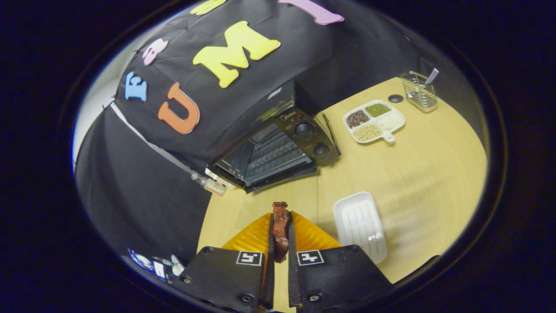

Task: Open the toaster oven, put the food inside, and close the toaster oven door.

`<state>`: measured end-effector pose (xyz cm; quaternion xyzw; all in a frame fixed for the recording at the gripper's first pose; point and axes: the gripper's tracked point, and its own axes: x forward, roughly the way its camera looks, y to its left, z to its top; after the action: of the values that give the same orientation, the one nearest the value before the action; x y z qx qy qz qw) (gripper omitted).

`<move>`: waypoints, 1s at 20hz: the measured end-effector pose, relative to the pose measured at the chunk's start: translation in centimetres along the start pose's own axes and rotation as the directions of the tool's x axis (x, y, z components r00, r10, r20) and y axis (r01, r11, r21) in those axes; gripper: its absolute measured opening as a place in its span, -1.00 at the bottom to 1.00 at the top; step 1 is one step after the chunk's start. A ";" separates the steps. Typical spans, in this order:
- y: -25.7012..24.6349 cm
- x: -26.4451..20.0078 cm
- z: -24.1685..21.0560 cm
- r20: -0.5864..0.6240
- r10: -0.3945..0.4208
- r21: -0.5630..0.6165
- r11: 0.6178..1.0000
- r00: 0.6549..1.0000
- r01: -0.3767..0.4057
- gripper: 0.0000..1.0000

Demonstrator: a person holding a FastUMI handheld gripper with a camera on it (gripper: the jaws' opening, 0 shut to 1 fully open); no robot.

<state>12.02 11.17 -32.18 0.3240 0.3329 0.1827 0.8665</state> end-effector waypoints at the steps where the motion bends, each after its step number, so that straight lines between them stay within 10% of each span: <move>1: 0.3 1.1 0.0 0.021 -0.006 0.038 0.999 1.000 0.006 -0.68; 20: 5.8 20.6 2.9 0.284 -0.132 0.530 0.847 0.950 -0.041 -0.69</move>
<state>28.10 25.05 -36.08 0.5667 0.2377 0.0100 0.7889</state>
